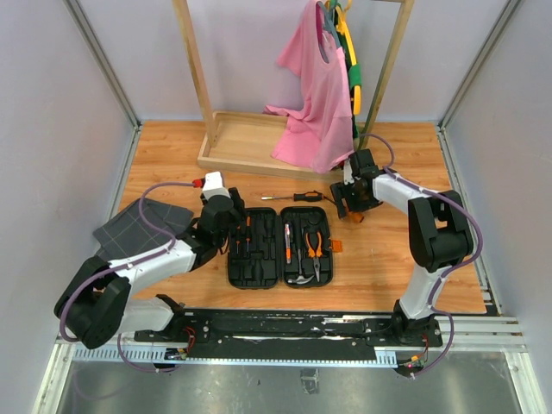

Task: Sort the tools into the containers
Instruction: Pick up the screwdriver from the center of the board.

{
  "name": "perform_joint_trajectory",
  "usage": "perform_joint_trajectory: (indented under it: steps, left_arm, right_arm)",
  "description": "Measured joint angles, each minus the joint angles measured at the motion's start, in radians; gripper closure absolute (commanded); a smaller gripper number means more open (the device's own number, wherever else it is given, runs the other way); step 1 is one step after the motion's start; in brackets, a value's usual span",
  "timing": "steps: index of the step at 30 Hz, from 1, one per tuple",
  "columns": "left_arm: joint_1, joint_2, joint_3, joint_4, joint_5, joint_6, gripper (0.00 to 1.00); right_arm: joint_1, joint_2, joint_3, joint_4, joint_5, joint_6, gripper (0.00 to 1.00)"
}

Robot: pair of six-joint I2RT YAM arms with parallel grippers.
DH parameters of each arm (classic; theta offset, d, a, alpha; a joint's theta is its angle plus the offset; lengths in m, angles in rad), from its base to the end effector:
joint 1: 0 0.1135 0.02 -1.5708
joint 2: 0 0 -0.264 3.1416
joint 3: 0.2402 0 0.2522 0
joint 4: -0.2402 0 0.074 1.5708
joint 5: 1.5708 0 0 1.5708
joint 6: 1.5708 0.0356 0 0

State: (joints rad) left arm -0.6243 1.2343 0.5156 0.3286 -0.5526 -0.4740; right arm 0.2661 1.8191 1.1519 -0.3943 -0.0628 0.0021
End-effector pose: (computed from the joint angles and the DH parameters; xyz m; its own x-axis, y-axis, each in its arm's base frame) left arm 0.2163 -0.1328 0.2069 -0.3218 -0.2470 -0.9140 -0.0486 0.9684 -0.2445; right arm 0.3543 0.0989 0.1693 -0.8430 -0.2276 -0.4874 -0.2902 0.9553 0.0558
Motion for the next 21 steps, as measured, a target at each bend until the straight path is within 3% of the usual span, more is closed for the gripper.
perform_joint_trajectory:
  steps: [10,21]
  left_arm:
    - [0.0,0.03,0.014,-0.002,0.0,0.0,0.44]
    - [0.0,0.051,0.036,-0.019,-0.001,0.0,0.44]
  right_arm:
    - [0.0,0.008,0.01,0.0,-0.007,-0.008,0.48]
    - [0.0,-0.003,-0.002,-0.012,-0.023,-0.003,0.65]
